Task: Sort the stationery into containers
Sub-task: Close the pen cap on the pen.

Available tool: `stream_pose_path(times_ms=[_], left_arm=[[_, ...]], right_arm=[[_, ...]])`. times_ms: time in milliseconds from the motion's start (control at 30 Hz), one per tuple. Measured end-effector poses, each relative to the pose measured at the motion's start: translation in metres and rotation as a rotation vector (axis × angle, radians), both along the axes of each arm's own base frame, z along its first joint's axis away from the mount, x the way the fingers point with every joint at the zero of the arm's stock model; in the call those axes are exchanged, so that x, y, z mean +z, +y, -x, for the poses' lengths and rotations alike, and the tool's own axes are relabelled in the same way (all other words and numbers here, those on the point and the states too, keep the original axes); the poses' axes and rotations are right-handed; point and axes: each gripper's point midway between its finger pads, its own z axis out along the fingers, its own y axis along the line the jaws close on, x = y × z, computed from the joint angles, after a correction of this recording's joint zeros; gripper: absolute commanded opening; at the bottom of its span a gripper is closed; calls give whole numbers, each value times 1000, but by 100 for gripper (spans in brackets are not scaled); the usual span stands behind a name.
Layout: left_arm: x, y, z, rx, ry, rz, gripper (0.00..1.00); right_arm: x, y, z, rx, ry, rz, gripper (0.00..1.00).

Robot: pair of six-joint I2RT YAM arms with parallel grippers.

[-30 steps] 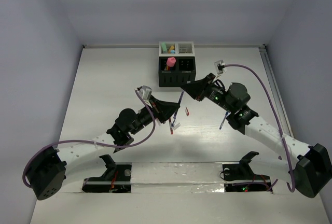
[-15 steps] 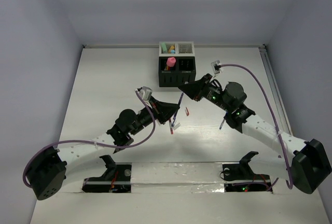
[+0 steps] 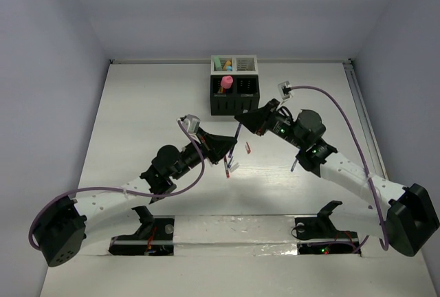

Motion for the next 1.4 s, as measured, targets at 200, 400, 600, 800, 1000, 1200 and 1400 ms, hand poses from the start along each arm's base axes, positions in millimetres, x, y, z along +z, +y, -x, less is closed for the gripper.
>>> stream_pose_path(times_ms=[200, 400, 600, 800, 1000, 1200, 1400], left_arm=[[-4, 0, 0, 2, 10, -13, 0], [-4, 0, 0, 2, 8, -13, 0], [-6, 1, 2, -4, 12, -27, 0], [-8, 0, 3, -7, 16, -32, 0], [7, 7, 0, 27, -11, 9, 0], [11, 10, -2, 46, -17, 18, 0], [11, 9, -2, 43, -19, 17, 0]], right_arm=[[-6, 3, 5, 16, 12, 5, 0], [-7, 6, 10, 35, 18, 3, 0], [-11, 8, 14, 55, 34, -11, 18], [-12, 8, 16, 63, 39, -14, 30], [-19, 15, 31, 137, 55, 4, 35], [-25, 16, 36, 163, 68, 14, 21], [-23, 15, 38, 166, 69, 8, 0]])
